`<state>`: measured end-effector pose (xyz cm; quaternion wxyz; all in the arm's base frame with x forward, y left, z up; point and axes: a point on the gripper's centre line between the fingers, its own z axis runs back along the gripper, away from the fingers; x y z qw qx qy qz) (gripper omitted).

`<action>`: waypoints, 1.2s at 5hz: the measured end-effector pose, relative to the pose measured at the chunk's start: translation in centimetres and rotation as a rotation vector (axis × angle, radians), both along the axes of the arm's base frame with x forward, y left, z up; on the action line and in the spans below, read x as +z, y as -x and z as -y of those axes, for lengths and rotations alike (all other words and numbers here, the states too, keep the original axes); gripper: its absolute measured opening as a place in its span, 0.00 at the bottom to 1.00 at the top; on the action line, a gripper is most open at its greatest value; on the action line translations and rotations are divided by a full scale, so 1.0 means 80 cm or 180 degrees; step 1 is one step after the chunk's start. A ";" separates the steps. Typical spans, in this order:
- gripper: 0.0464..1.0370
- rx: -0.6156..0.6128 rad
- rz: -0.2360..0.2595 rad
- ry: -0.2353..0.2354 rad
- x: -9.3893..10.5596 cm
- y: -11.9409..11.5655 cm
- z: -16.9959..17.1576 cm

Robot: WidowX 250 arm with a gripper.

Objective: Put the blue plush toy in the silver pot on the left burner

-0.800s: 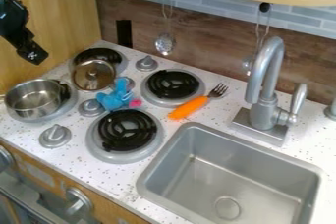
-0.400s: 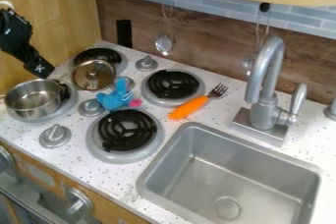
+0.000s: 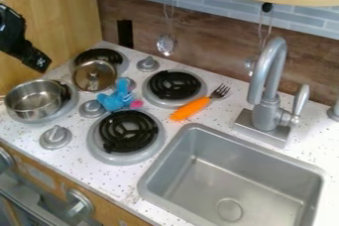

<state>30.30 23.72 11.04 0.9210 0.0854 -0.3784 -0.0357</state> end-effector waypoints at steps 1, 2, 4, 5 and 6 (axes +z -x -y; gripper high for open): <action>0.97 0.0410 -0.0162 0.0064 0.013 -0.002 0.011; 0.97 0.1028 -0.0408 0.0272 0.017 0.001 0.015; 0.97 0.1469 -0.0698 0.0914 0.044 -0.016 0.052; 0.97 0.1508 -0.0958 0.1253 0.036 -0.027 0.076; 0.97 0.1370 -0.1186 0.1493 0.028 -0.040 0.100</action>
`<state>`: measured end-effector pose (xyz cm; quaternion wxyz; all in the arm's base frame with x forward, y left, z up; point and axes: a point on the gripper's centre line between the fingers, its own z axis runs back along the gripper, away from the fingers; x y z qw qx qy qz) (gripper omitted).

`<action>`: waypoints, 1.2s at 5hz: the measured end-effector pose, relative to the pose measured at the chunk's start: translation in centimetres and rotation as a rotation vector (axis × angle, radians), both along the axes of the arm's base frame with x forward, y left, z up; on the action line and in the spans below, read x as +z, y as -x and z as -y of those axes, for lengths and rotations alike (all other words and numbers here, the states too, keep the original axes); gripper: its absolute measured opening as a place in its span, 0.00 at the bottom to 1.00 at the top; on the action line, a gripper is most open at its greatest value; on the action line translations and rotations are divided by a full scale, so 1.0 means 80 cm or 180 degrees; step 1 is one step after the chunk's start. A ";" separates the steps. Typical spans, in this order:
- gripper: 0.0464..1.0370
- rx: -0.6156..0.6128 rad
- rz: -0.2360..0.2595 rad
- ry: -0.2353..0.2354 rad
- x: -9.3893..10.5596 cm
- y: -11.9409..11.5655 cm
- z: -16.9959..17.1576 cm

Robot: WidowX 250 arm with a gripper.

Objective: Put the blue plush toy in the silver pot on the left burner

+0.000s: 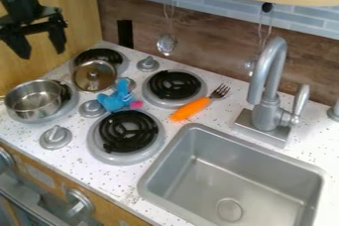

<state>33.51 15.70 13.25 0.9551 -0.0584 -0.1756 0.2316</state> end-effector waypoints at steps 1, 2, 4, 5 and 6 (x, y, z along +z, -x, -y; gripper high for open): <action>0.97 -0.0194 -0.0129 0.0007 -0.015 -0.012 0.025; 0.97 -0.0506 -0.0225 -0.0062 -0.037 -0.028 0.055; 0.97 -0.0931 -0.0166 -0.0425 -0.092 -0.069 0.090; 0.97 -0.0899 -0.0239 -0.0518 -0.117 -0.097 0.083; 0.97 -0.0808 -0.0348 -0.0549 -0.140 -0.117 0.075</action>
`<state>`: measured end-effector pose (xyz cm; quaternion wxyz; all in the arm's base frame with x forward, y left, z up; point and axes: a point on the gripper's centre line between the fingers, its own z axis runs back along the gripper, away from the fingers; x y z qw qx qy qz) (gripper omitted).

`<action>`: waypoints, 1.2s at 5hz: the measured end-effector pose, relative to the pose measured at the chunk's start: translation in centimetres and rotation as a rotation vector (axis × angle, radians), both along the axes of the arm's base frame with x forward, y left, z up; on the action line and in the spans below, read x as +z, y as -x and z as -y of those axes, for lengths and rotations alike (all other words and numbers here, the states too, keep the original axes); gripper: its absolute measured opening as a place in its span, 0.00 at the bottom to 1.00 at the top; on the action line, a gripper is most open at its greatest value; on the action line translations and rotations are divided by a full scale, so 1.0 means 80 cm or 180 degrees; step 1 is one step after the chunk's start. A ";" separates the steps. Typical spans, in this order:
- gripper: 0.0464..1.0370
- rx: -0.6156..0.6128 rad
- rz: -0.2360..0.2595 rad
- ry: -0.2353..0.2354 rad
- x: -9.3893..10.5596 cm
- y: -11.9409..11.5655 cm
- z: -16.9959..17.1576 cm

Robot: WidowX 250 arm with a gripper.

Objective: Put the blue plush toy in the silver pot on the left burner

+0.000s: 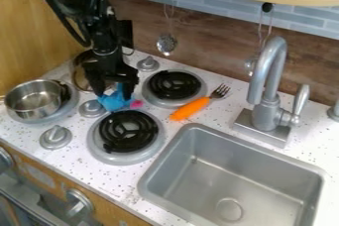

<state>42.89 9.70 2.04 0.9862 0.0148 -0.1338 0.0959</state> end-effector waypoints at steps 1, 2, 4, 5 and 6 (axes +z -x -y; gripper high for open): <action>0.97 0.0028 -0.0051 0.0018 -0.010 -0.011 -0.003; 0.92 -0.0068 -0.0084 0.0178 -0.019 -0.013 0.007; 0.48 -0.0127 0.0087 0.0362 -0.030 -0.014 0.017; 0.40 -0.0161 0.0092 0.0349 -0.030 -0.012 0.017; 0.40 -0.0170 0.0149 0.0376 -0.023 -0.004 0.011</action>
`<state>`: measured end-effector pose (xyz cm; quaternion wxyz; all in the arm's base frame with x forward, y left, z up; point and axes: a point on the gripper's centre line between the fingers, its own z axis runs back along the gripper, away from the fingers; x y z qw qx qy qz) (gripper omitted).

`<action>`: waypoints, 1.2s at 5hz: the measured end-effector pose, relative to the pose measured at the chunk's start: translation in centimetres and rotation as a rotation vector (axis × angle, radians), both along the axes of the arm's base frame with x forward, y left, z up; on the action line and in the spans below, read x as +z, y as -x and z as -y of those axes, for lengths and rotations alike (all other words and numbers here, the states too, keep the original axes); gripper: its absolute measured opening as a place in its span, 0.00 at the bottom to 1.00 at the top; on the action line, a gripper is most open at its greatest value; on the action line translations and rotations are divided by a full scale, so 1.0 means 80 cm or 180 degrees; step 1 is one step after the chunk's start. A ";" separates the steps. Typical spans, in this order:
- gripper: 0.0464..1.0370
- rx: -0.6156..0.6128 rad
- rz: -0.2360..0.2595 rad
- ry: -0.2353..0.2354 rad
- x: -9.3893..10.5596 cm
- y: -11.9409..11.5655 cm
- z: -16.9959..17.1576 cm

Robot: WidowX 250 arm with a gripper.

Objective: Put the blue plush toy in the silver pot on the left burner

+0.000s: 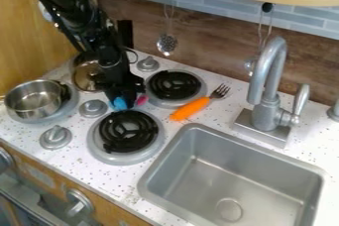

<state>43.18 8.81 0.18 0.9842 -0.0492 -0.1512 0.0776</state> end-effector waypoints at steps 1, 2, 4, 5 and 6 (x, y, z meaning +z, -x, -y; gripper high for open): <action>0.40 0.0065 0.0087 0.0023 0.024 0.009 -0.013; 0.40 0.0197 0.0332 0.0018 0.071 0.018 -0.040; 0.40 0.0604 0.0585 -0.0137 0.140 0.068 -0.113; 0.40 0.0811 0.0586 -0.0293 0.152 0.095 -0.154; 0.40 0.1092 0.0511 -0.0547 0.152 0.126 -0.205</action>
